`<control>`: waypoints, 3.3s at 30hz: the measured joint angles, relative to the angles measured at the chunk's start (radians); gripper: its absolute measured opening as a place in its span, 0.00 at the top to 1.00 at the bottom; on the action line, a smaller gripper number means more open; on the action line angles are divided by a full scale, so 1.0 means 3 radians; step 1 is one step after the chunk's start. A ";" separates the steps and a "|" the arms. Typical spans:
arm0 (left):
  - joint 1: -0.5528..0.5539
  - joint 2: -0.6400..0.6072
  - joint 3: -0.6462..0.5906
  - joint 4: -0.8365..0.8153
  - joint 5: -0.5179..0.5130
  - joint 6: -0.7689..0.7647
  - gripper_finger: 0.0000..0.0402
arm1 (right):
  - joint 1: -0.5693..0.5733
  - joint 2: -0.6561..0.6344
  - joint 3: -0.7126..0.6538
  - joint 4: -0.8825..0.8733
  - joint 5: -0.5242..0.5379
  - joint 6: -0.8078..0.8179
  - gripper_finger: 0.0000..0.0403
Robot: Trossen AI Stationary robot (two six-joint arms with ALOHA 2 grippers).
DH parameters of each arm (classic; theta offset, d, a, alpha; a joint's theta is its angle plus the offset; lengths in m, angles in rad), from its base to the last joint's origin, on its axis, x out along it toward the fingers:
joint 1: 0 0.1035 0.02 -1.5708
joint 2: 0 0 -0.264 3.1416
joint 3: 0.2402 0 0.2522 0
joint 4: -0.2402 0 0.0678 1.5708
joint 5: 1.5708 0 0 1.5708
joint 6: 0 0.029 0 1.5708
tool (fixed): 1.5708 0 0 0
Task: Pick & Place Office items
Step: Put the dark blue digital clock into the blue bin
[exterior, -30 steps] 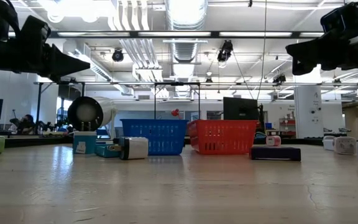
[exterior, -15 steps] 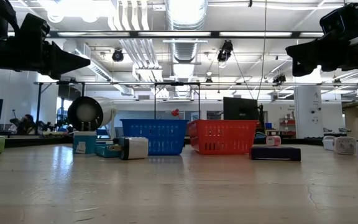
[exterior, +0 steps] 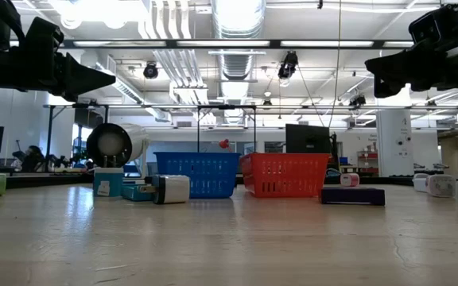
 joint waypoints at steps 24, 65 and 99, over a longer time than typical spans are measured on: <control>0.0000 0.1551 0.1732 -0.1529 -0.0442 -0.0100 0.98 | 0.0003 -0.0002 0.0000 0.0000 0.0010 0.0022 0.98; 0.0015 0.3659 0.2587 -0.2943 -0.0441 0.0197 0.68 | 0.0000 0.0000 0.0000 0.0001 0.0037 0.0142 0.98; 0.0160 0.4879 0.2933 -0.3369 -0.0060 0.1180 0.20 | 0.0001 0.0001 0.0000 0.0000 0.0123 0.0221 0.98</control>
